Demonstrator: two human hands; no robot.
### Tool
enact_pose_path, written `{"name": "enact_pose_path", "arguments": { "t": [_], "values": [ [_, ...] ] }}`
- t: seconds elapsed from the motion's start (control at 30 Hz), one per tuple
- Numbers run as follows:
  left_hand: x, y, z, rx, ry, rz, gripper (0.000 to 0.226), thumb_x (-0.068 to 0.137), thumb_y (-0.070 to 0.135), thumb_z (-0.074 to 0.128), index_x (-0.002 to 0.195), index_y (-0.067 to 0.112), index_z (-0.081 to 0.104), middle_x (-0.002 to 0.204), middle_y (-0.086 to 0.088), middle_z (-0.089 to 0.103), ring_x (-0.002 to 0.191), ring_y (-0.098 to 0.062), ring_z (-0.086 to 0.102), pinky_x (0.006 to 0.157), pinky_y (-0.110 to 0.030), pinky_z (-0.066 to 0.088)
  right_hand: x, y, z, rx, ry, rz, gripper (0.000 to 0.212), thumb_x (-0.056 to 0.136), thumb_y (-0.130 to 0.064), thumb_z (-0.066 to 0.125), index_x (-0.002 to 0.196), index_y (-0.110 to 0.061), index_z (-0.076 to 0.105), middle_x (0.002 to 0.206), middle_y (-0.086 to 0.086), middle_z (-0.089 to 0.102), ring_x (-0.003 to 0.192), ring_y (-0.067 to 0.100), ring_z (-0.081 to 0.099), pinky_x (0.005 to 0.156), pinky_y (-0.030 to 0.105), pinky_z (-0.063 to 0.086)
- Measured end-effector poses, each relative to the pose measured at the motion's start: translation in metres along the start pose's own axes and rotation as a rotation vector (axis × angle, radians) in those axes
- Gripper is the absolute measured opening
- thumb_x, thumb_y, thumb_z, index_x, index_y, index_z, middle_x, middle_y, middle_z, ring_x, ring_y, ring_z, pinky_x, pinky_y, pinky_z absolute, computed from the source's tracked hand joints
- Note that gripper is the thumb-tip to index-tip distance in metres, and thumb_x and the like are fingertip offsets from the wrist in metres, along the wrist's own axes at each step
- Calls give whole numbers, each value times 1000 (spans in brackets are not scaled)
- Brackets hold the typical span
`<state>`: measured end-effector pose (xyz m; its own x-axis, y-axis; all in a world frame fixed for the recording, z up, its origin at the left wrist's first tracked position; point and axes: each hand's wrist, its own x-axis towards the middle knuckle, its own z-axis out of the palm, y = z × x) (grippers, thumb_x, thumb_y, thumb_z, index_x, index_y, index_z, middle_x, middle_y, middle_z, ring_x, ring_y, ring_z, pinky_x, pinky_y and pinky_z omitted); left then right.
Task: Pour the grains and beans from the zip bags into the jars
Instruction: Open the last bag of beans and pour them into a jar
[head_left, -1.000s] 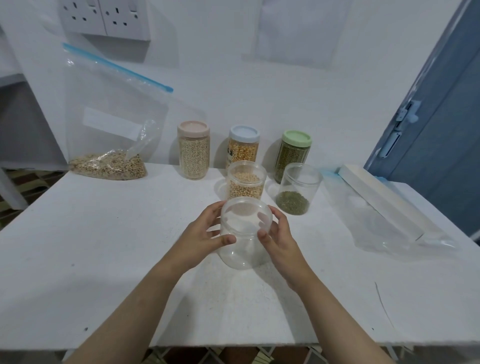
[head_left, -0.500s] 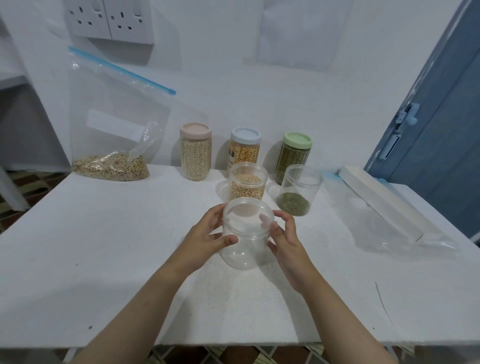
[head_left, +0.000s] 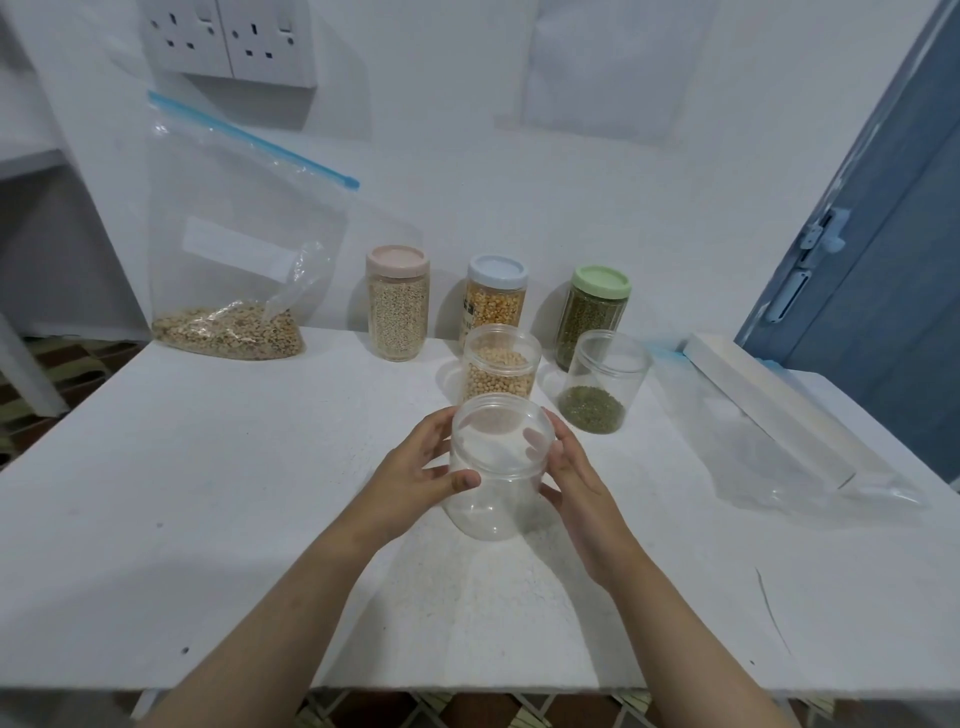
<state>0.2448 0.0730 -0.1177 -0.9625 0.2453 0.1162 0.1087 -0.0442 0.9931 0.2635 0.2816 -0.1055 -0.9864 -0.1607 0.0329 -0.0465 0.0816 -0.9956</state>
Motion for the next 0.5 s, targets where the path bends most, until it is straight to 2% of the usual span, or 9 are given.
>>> {"name": "enact_pose_path", "arguments": {
  "t": [0.1, 0.17, 0.27, 0.37, 0.43, 0.5],
  "values": [
    [1, 0, 1, -1, 3, -3, 66, 73, 22, 79, 130, 39, 49, 131, 25, 59, 125, 4, 52, 91, -20, 51, -1, 2, 1, -24, -35, -8, 59, 92, -64, 53, 146, -55, 32, 147, -29, 44, 136, -5, 40, 115, 36, 36],
    [1, 0, 1, -5, 11, -8, 66, 72, 22, 79, 128, 41, 49, 129, 26, 59, 125, 3, 53, 90, -20, 51, 0, 3, 0, 6, -7, 19, 73, 81, -76, 57, 146, -58, 29, 147, -25, 46, 136, -3, 41, 117, 39, 35],
    [2, 0, 0, -5, 16, -23, 69, 72, 24, 83, 128, 45, 49, 131, 24, 59, 126, 1, 53, 92, -22, 51, 1, 0, -1, 9, 49, 22, 55, 89, -66, 48, 141, -52, 40, 130, -34, 55, 124, -6, 51, 111, 36, 42],
    [1, 0, 1, -8, 15, -25, 74, 70, 28, 87, 130, 45, 49, 133, 20, 59, 126, -2, 54, 91, -23, 52, 2, -4, 1, -32, 64, -6, 45, 91, -64, 39, 135, -54, 45, 127, -39, 54, 126, -6, 49, 103, 27, 46],
    [2, 1, 1, 3, 16, -26, 77, 66, 35, 88, 131, 48, 48, 136, 17, 58, 128, -6, 53, 96, -29, 53, 3, -8, 2, -99, 7, -32, 50, 86, -75, 43, 133, -61, 39, 126, -45, 50, 125, -11, 48, 99, 20, 45],
    [2, 0, 1, 17, 12, -25, 80, 64, 41, 87, 132, 51, 47, 138, 15, 56, 130, -11, 53, 102, -38, 51, 5, -12, 0, -176, -60, -60, 68, 71, -84, 56, 132, -66, 31, 125, -48, 47, 119, -16, 49, 90, 12, 47]
  ]
}}
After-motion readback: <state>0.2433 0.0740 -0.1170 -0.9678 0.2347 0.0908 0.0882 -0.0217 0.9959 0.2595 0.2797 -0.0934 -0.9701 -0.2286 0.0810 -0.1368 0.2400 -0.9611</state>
